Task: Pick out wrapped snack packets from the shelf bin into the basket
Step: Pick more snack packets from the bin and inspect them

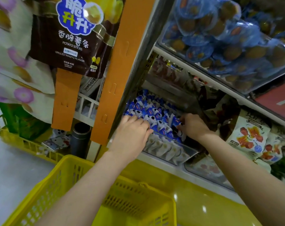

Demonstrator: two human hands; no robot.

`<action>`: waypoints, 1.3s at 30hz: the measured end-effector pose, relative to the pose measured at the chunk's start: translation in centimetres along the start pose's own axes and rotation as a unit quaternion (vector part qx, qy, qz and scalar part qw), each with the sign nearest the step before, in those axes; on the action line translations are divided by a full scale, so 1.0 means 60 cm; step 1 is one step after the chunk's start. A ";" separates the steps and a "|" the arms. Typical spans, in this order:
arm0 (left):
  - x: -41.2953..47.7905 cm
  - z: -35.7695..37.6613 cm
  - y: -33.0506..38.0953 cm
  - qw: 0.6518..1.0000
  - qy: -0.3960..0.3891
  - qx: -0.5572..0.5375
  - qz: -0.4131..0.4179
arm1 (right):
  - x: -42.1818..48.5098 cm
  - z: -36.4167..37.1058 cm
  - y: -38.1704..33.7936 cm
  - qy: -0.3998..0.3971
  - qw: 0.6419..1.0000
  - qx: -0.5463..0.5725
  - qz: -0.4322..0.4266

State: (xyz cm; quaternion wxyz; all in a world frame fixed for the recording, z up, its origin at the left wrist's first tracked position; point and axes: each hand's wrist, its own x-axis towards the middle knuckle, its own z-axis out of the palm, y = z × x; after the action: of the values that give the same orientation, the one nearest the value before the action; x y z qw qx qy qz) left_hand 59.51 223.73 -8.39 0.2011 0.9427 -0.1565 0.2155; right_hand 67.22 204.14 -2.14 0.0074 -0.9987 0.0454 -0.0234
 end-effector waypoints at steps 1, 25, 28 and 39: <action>-0.001 0.000 0.000 1.000 0.001 -0.003 0.001 | 0.006 0.006 -0.003 -0.011 1.000 0.008 0.013; 0.003 -0.015 -0.028 0.999 -0.005 0.021 0.043 | 0.075 0.024 -0.113 0.052 0.962 0.185 -0.194; 0.005 -0.016 -0.032 0.998 0.024 0.040 0.053 | 0.117 0.041 -0.157 0.012 0.960 0.193 -0.201; 0.004 -0.009 -0.034 0.997 0.038 0.024 0.061 | 0.200 0.074 -0.197 -0.082 0.982 0.150 -0.085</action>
State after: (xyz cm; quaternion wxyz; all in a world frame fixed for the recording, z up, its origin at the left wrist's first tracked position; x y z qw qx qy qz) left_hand 60.33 225.71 -8.46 0.1708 0.9271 -0.2006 0.2666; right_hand 80.42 214.88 -5.80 0.1589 -0.9850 -0.0445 0.0510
